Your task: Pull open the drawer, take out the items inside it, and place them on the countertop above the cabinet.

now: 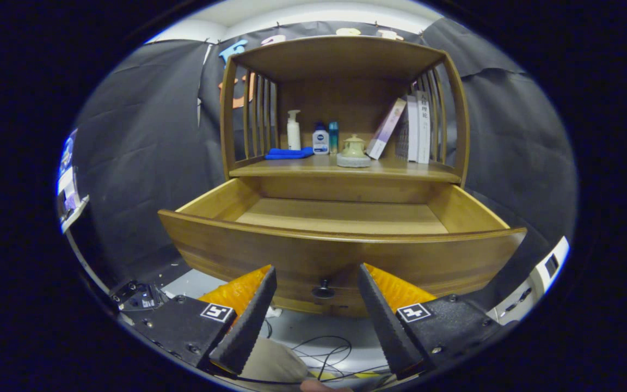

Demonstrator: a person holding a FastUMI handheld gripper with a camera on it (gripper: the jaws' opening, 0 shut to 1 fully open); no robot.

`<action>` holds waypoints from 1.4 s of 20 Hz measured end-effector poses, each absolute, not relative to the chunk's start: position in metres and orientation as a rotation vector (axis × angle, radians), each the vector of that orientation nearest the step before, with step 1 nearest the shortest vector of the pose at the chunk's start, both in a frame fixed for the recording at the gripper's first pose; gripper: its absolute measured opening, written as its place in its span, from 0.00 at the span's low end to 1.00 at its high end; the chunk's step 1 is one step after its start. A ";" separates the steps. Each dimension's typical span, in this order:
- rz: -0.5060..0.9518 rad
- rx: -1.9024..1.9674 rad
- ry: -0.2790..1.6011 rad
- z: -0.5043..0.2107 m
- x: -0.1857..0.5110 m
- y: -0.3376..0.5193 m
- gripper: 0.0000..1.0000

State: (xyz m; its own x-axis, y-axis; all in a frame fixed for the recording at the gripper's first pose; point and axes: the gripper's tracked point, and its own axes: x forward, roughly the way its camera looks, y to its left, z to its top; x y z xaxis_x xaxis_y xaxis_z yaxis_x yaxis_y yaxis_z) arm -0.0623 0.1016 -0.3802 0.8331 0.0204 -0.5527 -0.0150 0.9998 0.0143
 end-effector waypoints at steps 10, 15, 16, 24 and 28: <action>-0.089 0.011 0.608 -0.395 -0.050 0.093 0.95; -0.128 0.067 0.619 -0.393 -0.038 0.089 0.95; -0.129 0.046 0.618 -0.393 -0.038 0.089 0.94; -0.140 -0.003 0.602 -0.395 -0.002 0.085 0.94; -0.150 -0.028 0.566 -0.391 0.031 0.081 0.95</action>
State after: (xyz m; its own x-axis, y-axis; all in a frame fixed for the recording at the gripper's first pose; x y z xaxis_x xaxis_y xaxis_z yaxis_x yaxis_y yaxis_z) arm 0.0312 0.0813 -0.3910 0.8335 -0.1492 -0.5319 0.1340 0.9887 -0.0674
